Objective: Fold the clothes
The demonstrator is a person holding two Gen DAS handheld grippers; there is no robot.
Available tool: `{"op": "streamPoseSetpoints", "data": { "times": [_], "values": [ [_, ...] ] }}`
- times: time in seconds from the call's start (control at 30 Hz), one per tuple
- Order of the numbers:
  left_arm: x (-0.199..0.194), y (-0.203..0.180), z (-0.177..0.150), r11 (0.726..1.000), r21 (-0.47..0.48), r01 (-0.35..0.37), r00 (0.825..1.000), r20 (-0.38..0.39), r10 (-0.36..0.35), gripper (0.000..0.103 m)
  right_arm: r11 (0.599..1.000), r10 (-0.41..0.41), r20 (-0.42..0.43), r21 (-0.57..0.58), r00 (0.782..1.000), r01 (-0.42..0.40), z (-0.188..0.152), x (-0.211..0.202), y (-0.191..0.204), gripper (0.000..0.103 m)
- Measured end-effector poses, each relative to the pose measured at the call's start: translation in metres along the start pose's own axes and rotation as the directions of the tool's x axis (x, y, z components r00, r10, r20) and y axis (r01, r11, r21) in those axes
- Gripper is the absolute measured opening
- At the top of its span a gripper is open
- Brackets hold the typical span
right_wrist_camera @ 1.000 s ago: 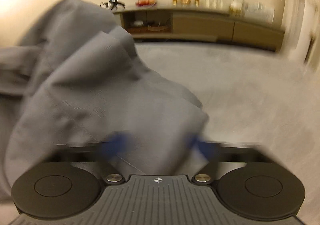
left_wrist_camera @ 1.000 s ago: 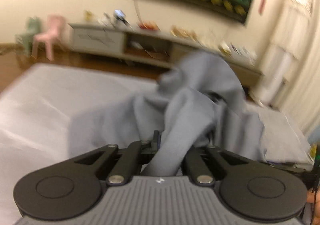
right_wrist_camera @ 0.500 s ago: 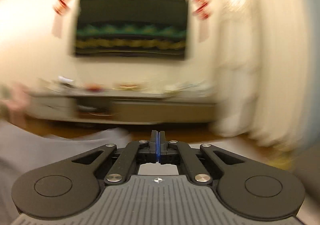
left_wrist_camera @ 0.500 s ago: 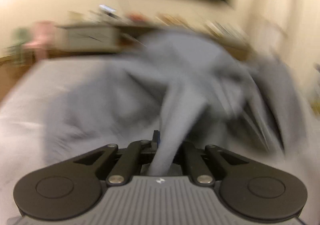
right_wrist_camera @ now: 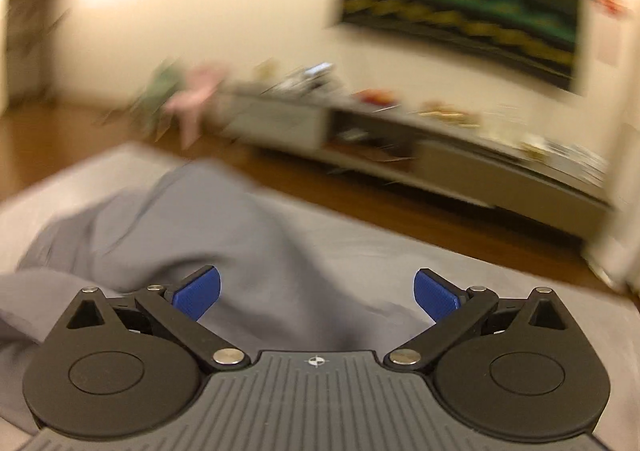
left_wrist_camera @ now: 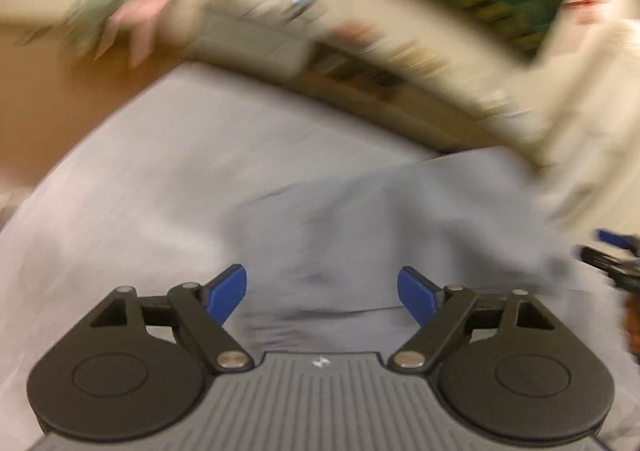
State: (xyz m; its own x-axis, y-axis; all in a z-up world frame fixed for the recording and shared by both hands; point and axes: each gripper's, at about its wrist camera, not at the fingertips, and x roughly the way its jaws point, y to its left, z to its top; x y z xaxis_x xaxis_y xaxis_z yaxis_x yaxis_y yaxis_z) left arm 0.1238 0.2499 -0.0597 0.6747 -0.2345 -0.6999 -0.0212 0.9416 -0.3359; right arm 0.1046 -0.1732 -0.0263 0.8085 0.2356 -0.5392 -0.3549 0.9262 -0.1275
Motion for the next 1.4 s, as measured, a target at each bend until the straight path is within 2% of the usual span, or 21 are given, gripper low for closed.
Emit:
{"op": "streamPoseSetpoints", "data": {
  "times": [0.03, 0.1, 0.17, 0.2, 0.27, 0.33, 0.37, 0.43, 0.53, 0.57, 0.63, 0.7, 0.77, 0.9, 0.97, 1.1, 1.17, 1.2, 1.23, 1.33, 1.4],
  "values": [
    [0.019, 0.01, 0.005, 0.997, -0.039, -0.062, 0.996, -0.059, 0.06, 0.083, 0.998, 0.051, -0.062, -0.041, 0.997, -0.053, 0.008, 0.029, 0.018, 0.102],
    [0.045, 0.016, 0.007, 0.996, -0.059, -0.069, 0.991, -0.122, 0.062, 0.084, 0.992, 0.094, -0.161, -0.069, 0.982, -0.106, 0.015, 0.067, 0.045, 0.1],
    [0.057, 0.008, 0.008, 0.998, -0.026, -0.058, 0.99, -0.133, 0.054, 0.091, 0.986, 0.14, -0.241, -0.053, 0.96, -0.158, 0.019, 0.089, 0.057, 0.069],
    [0.06, 0.005, 0.01, 1.0, -0.02, -0.022, 0.99, -0.139, 0.019, 0.086, 0.987, 0.149, -0.271, -0.019, 0.951, -0.16, 0.02, 0.095, 0.056, 0.03],
    [0.066, -0.003, 0.013, 0.999, -0.01, 0.052, 0.987, -0.152, -0.053, 0.033, 0.984, 0.177, -0.281, 0.032, 0.943, -0.175, 0.022, 0.095, 0.056, 0.02],
    [0.063, -0.013, 0.015, 0.996, 0.031, 0.079, 0.991, -0.114, -0.075, 0.006, 0.988, 0.151, -0.229, 0.052, 0.962, -0.143, 0.031, 0.079, 0.045, 0.014],
    [0.056, -0.013, 0.02, 0.994, 0.035, 0.105, 0.992, -0.076, -0.102, 0.003, 0.99, 0.138, -0.201, 0.064, 0.97, -0.127, 0.036, 0.07, 0.039, 0.012],
    [0.012, -0.024, 0.025, 0.979, 0.072, 0.191, 0.976, 0.088, -0.197, 0.003, 0.986, 0.12, -0.094, 0.127, 0.988, -0.108, 0.042, 0.029, 0.031, 0.012],
    [-0.061, -0.02, 0.03, 0.965, 0.091, 0.246, 0.891, 0.37, -0.262, 0.003, 0.958, 0.168, 0.084, 0.222, 0.982, -0.182, 0.033, -0.029, 0.014, 0.012],
    [-0.059, -0.013, 0.032, 0.977, 0.04, 0.207, 0.904, 0.374, -0.207, 0.003, 0.949, 0.168, 0.106, 0.251, 0.98, -0.19, 0.024, -0.037, 0.009, 0.017],
    [-0.039, 0.007, 0.026, 0.986, -0.088, 0.14, 0.953, 0.282, -0.11, 0.003, 0.959, 0.125, 0.009, 0.256, 0.992, -0.123, 0.01, -0.022, -0.005, 0.064],
    [-0.031, 0.008, 0.015, 0.991, -0.097, 0.087, 0.978, 0.199, -0.066, 0.003, 0.948, 0.017, -0.034, 0.318, 0.999, -0.005, -0.016, -0.029, -0.025, 0.078],
    [-0.031, -0.001, 0.006, 0.996, -0.073, 0.054, 0.988, 0.148, -0.043, 0.004, 0.922, -0.085, -0.083, 0.371, 0.993, 0.11, -0.042, -0.036, -0.046, 0.08],
    [-0.025, -0.012, 0.001, 0.998, -0.052, 0.026, 0.997, 0.073, -0.022, 0.006, 0.939, -0.076, -0.171, 0.32, 0.982, 0.128, -0.08, -0.035, -0.043, 0.085],
    [-0.007, -0.01, 0.007, 0.999, -0.044, 0.012, 0.999, 0.045, -0.01, 0.027, 0.959, -0.107, -0.226, 0.235, 0.968, 0.16, -0.093, -0.032, -0.028, 0.085],
    [0.033, -0.008, 0.028, 0.997, 0.033, -0.064, 0.998, 0.015, 0.063, 0.039, 0.982, -0.118, -0.295, 0.109, 0.948, 0.156, -0.117, -0.035, 0.003, 0.089],
    [0.047, -0.014, 0.027, 0.991, 0.091, -0.101, 0.995, 0.002, 0.101, 0.04, 0.984, -0.134, -0.297, 0.075, 0.946, 0.163, -0.123, -0.04, 0.011, 0.079],
    [0.051, -0.017, 0.024, 0.986, 0.117, -0.119, 0.993, -0.004, 0.12, 0.04, 0.98, -0.134, -0.298, 0.104, 0.945, 0.172, -0.119, -0.043, 0.006, 0.034],
    [0.054, -0.02, 0.023, 0.979, 0.143, -0.148, 0.989, -0.003, 0.15, 0.039, 0.975, -0.136, -0.298, 0.132, 0.945, 0.181, -0.115, -0.046, 0.0, 0.018],
    [0.063, -0.016, 0.024, 0.968, 0.157, -0.194, 0.98, -0.017, 0.199, 0.036, 0.937, -0.253, -0.184, 0.198, 0.95, 0.288, -0.084, -0.082, -0.029, 0.01],
    [0.068, -0.014, 0.026, 0.968, 0.152, -0.201, 0.978, -0.031, 0.208, 0.035, 0.869, -0.349, -0.103, 0.336, 0.932, 0.363, -0.066, -0.122, -0.068, 0.01]
  ]
}}
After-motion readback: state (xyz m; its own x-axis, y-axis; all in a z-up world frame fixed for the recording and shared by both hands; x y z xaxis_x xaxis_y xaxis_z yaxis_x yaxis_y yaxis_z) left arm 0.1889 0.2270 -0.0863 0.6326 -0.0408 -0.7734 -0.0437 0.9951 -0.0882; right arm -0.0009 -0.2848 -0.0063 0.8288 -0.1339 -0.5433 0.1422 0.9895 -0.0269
